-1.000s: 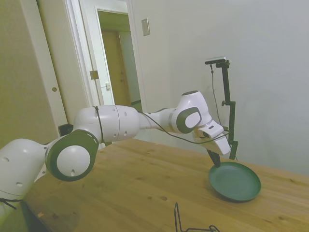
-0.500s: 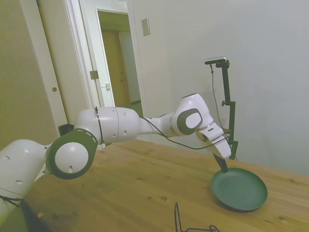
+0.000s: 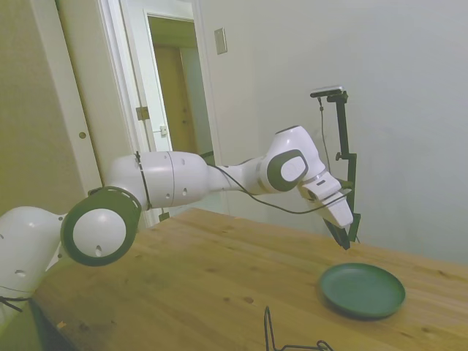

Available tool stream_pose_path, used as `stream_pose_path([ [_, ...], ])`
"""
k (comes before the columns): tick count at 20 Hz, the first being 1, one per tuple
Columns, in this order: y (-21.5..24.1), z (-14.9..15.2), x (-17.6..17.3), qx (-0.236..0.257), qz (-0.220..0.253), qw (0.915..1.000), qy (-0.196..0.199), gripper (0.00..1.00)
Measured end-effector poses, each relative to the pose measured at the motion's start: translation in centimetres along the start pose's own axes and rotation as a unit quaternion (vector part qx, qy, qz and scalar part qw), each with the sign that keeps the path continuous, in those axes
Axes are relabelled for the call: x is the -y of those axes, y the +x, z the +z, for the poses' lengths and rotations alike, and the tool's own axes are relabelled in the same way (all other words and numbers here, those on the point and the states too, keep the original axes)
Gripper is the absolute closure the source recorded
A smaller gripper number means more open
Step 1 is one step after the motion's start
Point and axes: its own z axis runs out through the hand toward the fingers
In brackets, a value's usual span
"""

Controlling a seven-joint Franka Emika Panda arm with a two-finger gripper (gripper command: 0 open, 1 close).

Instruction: Unload the plate

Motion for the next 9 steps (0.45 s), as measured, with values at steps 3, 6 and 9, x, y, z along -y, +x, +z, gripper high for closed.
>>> stream_pose_path([
  [3,-0.5,-5.9,-0.3,0.028,-0.009,0.9994,0.016,0.00],
  [6,-2.4,-12.4,-1.4,0.063,-0.027,0.9972,0.028,0.00],
  [9,-5.4,-16.9,-3.2,0.095,-0.058,0.9933,0.033,0.00],
])
